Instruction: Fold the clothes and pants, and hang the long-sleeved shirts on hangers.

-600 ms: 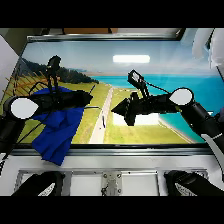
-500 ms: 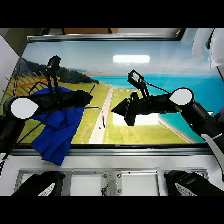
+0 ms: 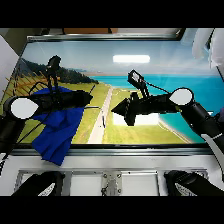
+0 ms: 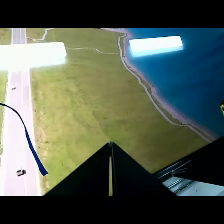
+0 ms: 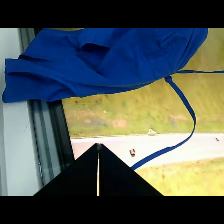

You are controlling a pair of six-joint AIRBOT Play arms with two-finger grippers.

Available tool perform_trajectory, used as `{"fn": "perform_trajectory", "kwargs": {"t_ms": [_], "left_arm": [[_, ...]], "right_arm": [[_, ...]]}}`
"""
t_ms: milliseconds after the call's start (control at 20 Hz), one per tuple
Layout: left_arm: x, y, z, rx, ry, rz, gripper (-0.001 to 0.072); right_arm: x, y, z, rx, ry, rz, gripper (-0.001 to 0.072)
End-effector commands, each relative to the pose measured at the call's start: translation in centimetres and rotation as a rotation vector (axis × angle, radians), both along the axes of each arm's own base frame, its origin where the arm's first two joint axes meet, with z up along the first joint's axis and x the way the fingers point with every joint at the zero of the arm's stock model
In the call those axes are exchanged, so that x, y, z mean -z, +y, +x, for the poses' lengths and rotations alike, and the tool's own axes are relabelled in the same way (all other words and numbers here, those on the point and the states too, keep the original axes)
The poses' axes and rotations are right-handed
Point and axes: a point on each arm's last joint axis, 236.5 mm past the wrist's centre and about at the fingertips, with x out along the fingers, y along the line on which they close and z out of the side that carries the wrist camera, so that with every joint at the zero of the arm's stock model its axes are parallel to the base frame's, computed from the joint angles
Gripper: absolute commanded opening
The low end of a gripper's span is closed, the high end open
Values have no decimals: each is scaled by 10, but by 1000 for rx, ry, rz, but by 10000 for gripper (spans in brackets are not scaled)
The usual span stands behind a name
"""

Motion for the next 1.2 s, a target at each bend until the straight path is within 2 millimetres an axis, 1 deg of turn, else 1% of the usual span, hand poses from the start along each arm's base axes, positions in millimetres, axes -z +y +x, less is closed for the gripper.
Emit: {"fn": "perform_trajectory", "kwargs": {"t_ms": [0,100,150,200,250,300,350,400,500,550,650,700,800,900,950,1000,1050,1100,1150], "left_arm": [[-12,2,14,-39,-62,-27,10],[-17,8,25,-65,-117,-7,10],[-16,18,33,-81,-162,48,12],[-9,34,39,-87,-204,152,243],[-2,51,47,-100,-236,258,652],[9,70,56,-137,-226,333,694],[25,87,62,-172,-181,389,689],[48,107,67,-202,-114,443,689],[96,136,77,-249,37,485,689],[122,148,83,-278,106,494,689],[172,161,87,-308,238,511,689],[194,160,85,-308,297,506,689],[230,148,81,-302,400,457,689],[250,133,80,-311,460,392,688],[255,127,81,-320,477,361,624],[254,124,83,-326,477,339,316],[247,122,87,-328,462,328,11],[235,115,92,-323,438,310,10],[216,108,99,-317,398,292,10]], "right_arm": [[0,0,0,-1,1,0,15],[0,0,0,-1,1,0,15],[0,0,0,-1,1,0,14],[0,0,0,-1,1,-1,14],[0,0,0,-1,1,0,15],[0,0,0,-1,1,-1,14],[0,0,0,-1,1,0,14],[0,0,0,-1,1,0,15],[0,0,0,-1,1,0,14],[0,0,0,0,1,-1,14],[0,0,0,0,1,0,14],[0,0,0,-1,1,0,15],[0,0,0,0,1,0,14],[0,0,0,-1,1,0,14],[0,0,0,-1,1,0,14],[0,0,0,0,0,0,14],[0,0,0,0,1,0,15],[0,0,0,0,1,0,13],[-1,1,2,7,0,8,14]]}}
